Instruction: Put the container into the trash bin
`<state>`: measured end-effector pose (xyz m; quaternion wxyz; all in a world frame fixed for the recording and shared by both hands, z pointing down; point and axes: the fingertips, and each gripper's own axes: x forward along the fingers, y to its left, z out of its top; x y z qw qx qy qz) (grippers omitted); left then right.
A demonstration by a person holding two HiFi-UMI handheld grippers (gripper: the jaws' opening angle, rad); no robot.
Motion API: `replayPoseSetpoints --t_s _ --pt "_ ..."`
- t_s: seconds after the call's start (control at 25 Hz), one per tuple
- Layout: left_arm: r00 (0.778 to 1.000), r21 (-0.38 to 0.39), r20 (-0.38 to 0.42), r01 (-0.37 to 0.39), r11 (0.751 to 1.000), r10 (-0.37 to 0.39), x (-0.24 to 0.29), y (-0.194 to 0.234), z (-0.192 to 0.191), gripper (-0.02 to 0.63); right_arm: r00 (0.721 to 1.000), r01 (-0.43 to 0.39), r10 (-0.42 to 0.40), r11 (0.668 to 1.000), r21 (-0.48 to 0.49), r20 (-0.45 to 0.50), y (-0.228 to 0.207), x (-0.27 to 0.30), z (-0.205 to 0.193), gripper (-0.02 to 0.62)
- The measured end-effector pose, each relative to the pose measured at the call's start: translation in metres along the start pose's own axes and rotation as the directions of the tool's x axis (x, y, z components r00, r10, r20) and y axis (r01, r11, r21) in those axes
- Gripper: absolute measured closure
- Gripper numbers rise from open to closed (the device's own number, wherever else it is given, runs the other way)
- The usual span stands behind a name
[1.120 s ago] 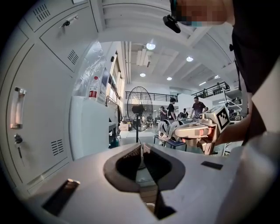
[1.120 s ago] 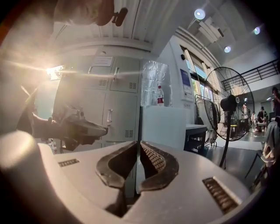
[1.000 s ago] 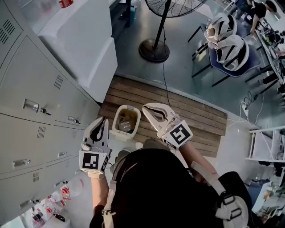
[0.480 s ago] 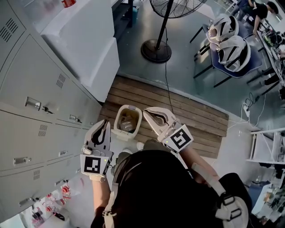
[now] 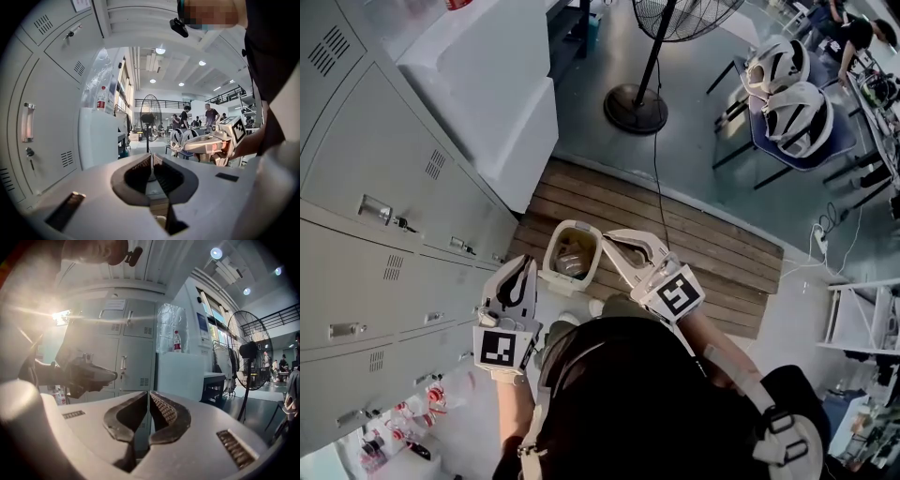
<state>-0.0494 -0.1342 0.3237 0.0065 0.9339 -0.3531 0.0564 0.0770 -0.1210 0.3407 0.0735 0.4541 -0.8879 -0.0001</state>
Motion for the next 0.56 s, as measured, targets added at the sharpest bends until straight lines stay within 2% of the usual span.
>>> replayPoseSetpoints --t_s 0.56 --pt "0.999 -0.022 -0.008 -0.031 0.999 0.031 -0.010 0.006 -0.007 0.597 0.999 -0.037 0.038 0.999 0.034 -0.031 0.007 0.007 -0.009 0.566"
